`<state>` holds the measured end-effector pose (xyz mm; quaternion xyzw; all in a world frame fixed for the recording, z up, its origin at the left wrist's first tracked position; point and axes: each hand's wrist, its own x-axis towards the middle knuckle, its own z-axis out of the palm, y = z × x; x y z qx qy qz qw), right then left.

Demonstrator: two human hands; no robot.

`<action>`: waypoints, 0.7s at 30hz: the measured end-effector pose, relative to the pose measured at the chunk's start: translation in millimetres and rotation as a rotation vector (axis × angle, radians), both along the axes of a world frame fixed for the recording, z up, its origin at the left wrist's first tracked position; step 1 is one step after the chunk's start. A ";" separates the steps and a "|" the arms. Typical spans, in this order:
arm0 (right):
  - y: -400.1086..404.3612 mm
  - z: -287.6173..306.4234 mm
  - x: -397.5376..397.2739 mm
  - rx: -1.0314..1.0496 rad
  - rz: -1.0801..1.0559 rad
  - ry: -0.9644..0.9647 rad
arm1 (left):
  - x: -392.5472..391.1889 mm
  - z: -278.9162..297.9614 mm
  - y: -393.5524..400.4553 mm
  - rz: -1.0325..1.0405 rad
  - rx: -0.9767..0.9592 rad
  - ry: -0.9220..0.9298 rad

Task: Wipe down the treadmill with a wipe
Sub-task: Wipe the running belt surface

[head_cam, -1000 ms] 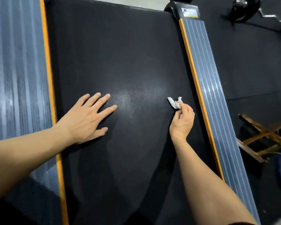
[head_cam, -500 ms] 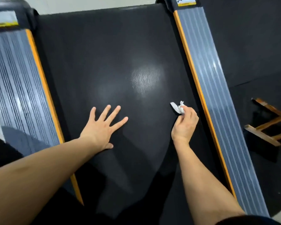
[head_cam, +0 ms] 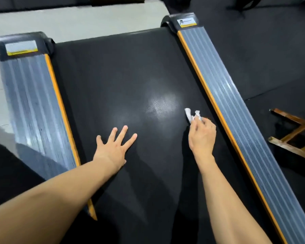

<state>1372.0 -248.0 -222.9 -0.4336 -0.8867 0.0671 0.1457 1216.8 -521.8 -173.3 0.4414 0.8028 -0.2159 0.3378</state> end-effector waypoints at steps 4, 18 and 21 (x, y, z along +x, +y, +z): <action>-3.5 13.9 -8.0 -0.090 -0.008 -0.152 | -4.1 0.4 -3.1 -0.010 0.002 -0.031; -88.5 25.4 -83.3 -0.325 0.339 -0.042 | -0.9 -8.9 -32.3 -0.038 0.134 0.052; -129.4 12.1 -80.3 -0.299 0.705 0.017 | 6.8 -11.4 -47.8 0.017 0.155 0.087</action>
